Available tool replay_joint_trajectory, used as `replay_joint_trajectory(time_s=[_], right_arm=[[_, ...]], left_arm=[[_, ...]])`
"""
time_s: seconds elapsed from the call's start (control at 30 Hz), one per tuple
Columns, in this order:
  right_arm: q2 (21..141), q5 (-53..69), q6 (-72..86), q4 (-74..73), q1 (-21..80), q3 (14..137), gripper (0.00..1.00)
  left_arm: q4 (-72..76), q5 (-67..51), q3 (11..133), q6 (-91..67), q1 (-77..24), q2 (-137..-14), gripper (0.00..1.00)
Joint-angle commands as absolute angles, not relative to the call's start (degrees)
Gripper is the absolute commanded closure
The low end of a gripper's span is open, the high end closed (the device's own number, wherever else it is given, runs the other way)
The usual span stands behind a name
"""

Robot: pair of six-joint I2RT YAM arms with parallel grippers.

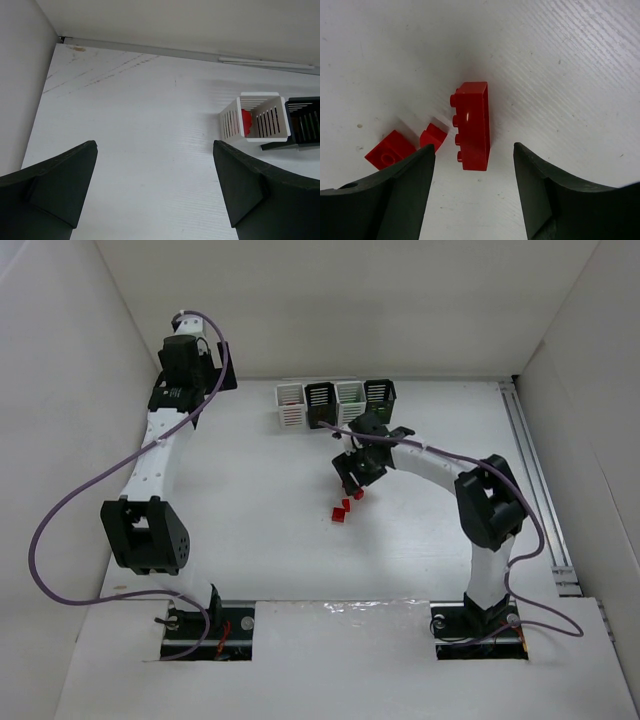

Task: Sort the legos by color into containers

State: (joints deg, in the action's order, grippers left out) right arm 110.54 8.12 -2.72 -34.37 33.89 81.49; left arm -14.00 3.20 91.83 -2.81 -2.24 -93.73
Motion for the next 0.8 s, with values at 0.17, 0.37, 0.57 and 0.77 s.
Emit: replay_joint_trajectory(time_s=[0.17,0.37,0.57,0.77], right_arm=[[113.0,5.8,-3.2,-34.5,34.3,84.9,0.42],[115.4,6.3,-5.0,-35.7,34.8,86.1,0.50],[114.4,7.6,-6.5,-35.7,34.3,89.1,0.76],[109.7,13.4,-7.7,-29.6,32.2,99.1,0.78]], left_arm=[[-12.5,4.1,94.2,-2.8,-2.3,-93.5,0.00],[-12.5,4.7,94.8,-2.3,-2.3,-94.6,0.00],[-12.5,5.2,94.2,-1.8,-2.3,-94.6,0.00],[-10.4,6.2,91.3,-1.8,-2.3,-91.9,0.00]])
